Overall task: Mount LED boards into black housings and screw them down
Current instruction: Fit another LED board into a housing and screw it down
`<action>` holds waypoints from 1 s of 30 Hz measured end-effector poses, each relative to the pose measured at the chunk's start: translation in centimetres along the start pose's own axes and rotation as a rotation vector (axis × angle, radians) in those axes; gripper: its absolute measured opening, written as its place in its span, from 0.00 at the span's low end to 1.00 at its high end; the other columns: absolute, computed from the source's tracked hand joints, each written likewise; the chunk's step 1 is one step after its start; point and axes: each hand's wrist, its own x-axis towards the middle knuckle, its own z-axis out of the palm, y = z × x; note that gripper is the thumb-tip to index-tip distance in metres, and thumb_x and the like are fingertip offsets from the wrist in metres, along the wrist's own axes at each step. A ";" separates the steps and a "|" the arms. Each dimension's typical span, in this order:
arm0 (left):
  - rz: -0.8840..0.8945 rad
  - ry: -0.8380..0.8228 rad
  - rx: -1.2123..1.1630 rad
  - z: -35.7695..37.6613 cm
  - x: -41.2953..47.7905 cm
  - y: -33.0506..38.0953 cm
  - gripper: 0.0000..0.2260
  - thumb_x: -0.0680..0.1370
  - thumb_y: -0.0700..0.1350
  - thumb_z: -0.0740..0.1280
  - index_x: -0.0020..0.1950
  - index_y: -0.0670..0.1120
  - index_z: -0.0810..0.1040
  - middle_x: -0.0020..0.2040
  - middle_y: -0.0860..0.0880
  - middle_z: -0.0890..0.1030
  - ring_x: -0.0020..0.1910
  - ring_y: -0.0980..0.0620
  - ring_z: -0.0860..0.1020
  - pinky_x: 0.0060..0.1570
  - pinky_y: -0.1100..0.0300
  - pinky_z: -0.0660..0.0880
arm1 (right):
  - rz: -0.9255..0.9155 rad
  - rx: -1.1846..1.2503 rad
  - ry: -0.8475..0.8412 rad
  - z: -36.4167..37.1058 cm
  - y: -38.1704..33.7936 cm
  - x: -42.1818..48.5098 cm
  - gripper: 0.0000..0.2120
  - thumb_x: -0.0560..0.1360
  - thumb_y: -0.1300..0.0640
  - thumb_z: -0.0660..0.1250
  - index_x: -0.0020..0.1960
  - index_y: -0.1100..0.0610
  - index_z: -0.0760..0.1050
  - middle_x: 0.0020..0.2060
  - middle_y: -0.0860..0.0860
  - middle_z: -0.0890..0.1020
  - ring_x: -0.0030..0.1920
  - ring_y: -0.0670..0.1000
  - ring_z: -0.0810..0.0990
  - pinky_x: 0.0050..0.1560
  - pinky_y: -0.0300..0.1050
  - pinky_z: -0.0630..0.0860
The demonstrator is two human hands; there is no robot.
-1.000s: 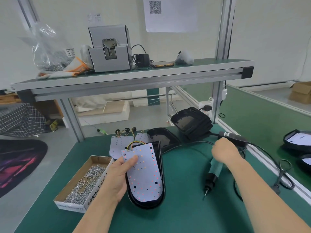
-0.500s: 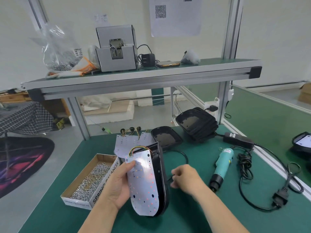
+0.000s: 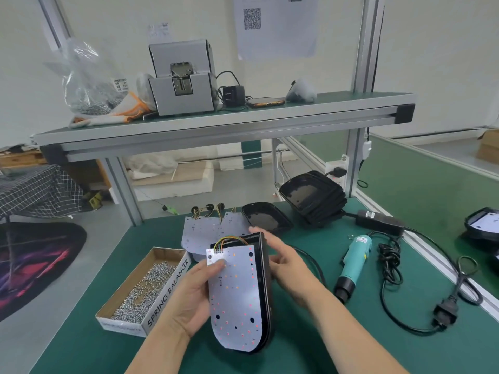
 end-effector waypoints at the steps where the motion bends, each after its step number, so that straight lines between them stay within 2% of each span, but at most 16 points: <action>1: 0.002 -0.005 0.008 0.0 0.0 0.0 0.19 0.76 0.39 0.67 0.65 0.33 0.77 0.62 0.31 0.79 0.58 0.36 0.79 0.62 0.40 0.76 | -0.006 0.005 -0.086 -0.1 -0.1 -0.1 0.29 0.73 0.72 0.63 0.63 0.43 0.80 0.47 0.66 0.83 0.41 0.55 0.75 0.47 0.47 0.72; 3: 0.009 -0.024 0.033 0.3 -0.1 0.1 0.18 0.75 0.38 0.69 0.63 0.34 0.79 0.61 0.32 0.80 0.56 0.37 0.81 0.60 0.42 0.78 | 0.010 -0.046 -0.145 0.2 -0.4 -0.5 0.22 0.72 0.69 0.67 0.59 0.49 0.83 0.53 0.56 0.86 0.51 0.51 0.84 0.51 0.44 0.78; 4: 0.022 -0.029 0.043 0.5 -0.1 0.1 0.18 0.74 0.39 0.70 0.63 0.34 0.79 0.60 0.33 0.81 0.55 0.38 0.82 0.59 0.43 0.79 | 0.022 -0.079 -0.117 0.4 -0.5 -0.7 0.19 0.70 0.67 0.68 0.57 0.51 0.84 0.52 0.51 0.87 0.51 0.47 0.84 0.50 0.41 0.79; 6: 0.067 -0.011 0.049 1.1 -0.1 0.3 0.19 0.72 0.39 0.72 0.61 0.34 0.80 0.59 0.33 0.81 0.54 0.39 0.82 0.60 0.43 0.78 | 0.026 -0.165 -0.008 0.9 -0.7 -1.0 0.14 0.67 0.59 0.67 0.48 0.47 0.85 0.43 0.41 0.87 0.42 0.39 0.82 0.44 0.34 0.76; 8: 0.104 0.012 0.069 1.7 -0.1 0.5 0.16 0.70 0.39 0.74 0.57 0.36 0.83 0.57 0.33 0.82 0.52 0.40 0.83 0.56 0.44 0.80 | 0.078 -0.253 0.078 1.2 -0.9 -1.0 0.08 0.65 0.51 0.64 0.32 0.42 0.80 0.29 0.37 0.80 0.32 0.39 0.74 0.37 0.32 0.71; 10: 0.117 0.036 0.114 2.1 -0.2 0.7 0.14 0.69 0.39 0.74 0.53 0.38 0.85 0.55 0.34 0.84 0.48 0.41 0.84 0.47 0.48 0.82 | 0.127 -0.385 0.065 0.9 -0.9 -1.0 0.17 0.73 0.57 0.63 0.25 0.48 0.73 0.24 0.39 0.74 0.32 0.46 0.67 0.35 0.37 0.68; 12: 0.136 0.063 0.165 2.4 -0.3 0.9 0.12 0.68 0.40 0.75 0.50 0.39 0.85 0.54 0.35 0.84 0.47 0.41 0.85 0.44 0.50 0.82 | 0.033 -0.384 0.103 0.5 -1.4 -1.2 0.20 0.75 0.70 0.61 0.35 0.46 0.76 0.35 0.39 0.80 0.40 0.46 0.74 0.44 0.39 0.75; 14: 0.184 0.100 0.217 2.6 -0.3 1.3 0.10 0.68 0.41 0.75 0.47 0.40 0.86 0.54 0.36 0.84 0.46 0.41 0.84 0.44 0.50 0.82 | -0.221 -0.363 0.289 -0.2 -1.9 -1.8 0.27 0.72 0.77 0.59 0.51 0.45 0.77 0.57 0.43 0.80 0.57 0.45 0.79 0.60 0.36 0.74; 16: 0.235 0.126 0.274 2.8 -0.4 1.5 0.10 0.67 0.42 0.75 0.46 0.40 0.86 0.56 0.38 0.82 0.47 0.41 0.84 0.46 0.49 0.82 | -0.412 -0.316 0.452 -0.5 -3.4 -2.2 0.19 0.73 0.70 0.62 0.52 0.47 0.78 0.65 0.45 0.73 0.67 0.48 0.73 0.64 0.33 0.68; 18: 0.258 0.124 0.295 3.1 -0.4 1.5 0.09 0.68 0.42 0.75 0.45 0.40 0.87 0.55 0.40 0.80 0.47 0.42 0.84 0.46 0.51 0.82 | -0.533 -0.456 0.405 -0.3 -4.6 -2.5 0.06 0.75 0.55 0.67 0.50 0.48 0.79 0.68 0.42 0.71 0.72 0.49 0.67 0.69 0.34 0.63; 20: 0.270 0.101 0.288 3.5 -0.5 1.2 0.08 0.68 0.42 0.74 0.45 0.41 0.87 0.54 0.39 0.80 0.46 0.43 0.84 0.44 0.54 0.81 | -0.572 -0.733 0.297 0.0 -5.2 -2.7 0.10 0.75 0.47 0.69 0.52 0.51 0.80 0.72 0.45 0.69 0.76 0.50 0.62 0.73 0.42 0.59; 23: 0.298 0.082 0.327 3.9 -0.4 1.2 0.08 0.70 0.44 0.74 0.46 0.43 0.87 0.54 0.35 0.80 0.46 0.45 0.82 0.45 0.53 0.80 | -0.539 -0.971 0.238 -0.1 -5.4 -2.7 0.14 0.75 0.45 0.71 0.53 0.54 0.80 0.73 0.50 0.69 0.78 0.52 0.57 0.74 0.49 0.58; 25: 0.321 0.078 0.437 3.9 -0.3 1.0 0.09 0.75 0.48 0.71 0.48 0.44 0.85 0.56 0.35 0.80 0.47 0.46 0.81 0.48 0.51 0.80 | -0.494 -0.947 0.227 -0.3 -5.5 -2.2 0.09 0.75 0.52 0.74 0.50 0.57 0.80 0.71 0.51 0.72 0.77 0.50 0.58 0.74 0.46 0.59; 27: 0.336 0.079 0.596 3.6 -0.1 0.7 0.14 0.81 0.55 0.65 0.51 0.44 0.82 0.55 0.38 0.80 0.49 0.46 0.79 0.53 0.44 0.77 | -0.406 -0.805 0.202 -0.3 -5.6 -1.7 0.05 0.75 0.59 0.74 0.46 0.59 0.80 0.66 0.50 0.74 0.73 0.46 0.61 0.72 0.40 0.60; 28: 0.344 0.086 0.646 3.5 -0.1 0.5 0.16 0.81 0.58 0.62 0.52 0.47 0.80 0.54 0.43 0.81 0.51 0.47 0.79 0.54 0.47 0.76 | -0.352 -0.718 0.192 -0.2 -5.7 -1.6 0.04 0.75 0.60 0.73 0.44 0.59 0.79 0.63 0.48 0.74 0.70 0.43 0.64 0.70 0.39 0.62; 30: 0.383 0.091 0.663 3.2 -0.2 0.4 0.16 0.81 0.61 0.57 0.55 0.55 0.79 0.53 0.54 0.81 0.54 0.56 0.79 0.52 0.60 0.75 | -0.279 -0.561 0.201 -0.1 -5.9 -1.5 0.04 0.75 0.62 0.72 0.42 0.57 0.79 0.59 0.45 0.75 0.65 0.41 0.71 0.63 0.39 0.67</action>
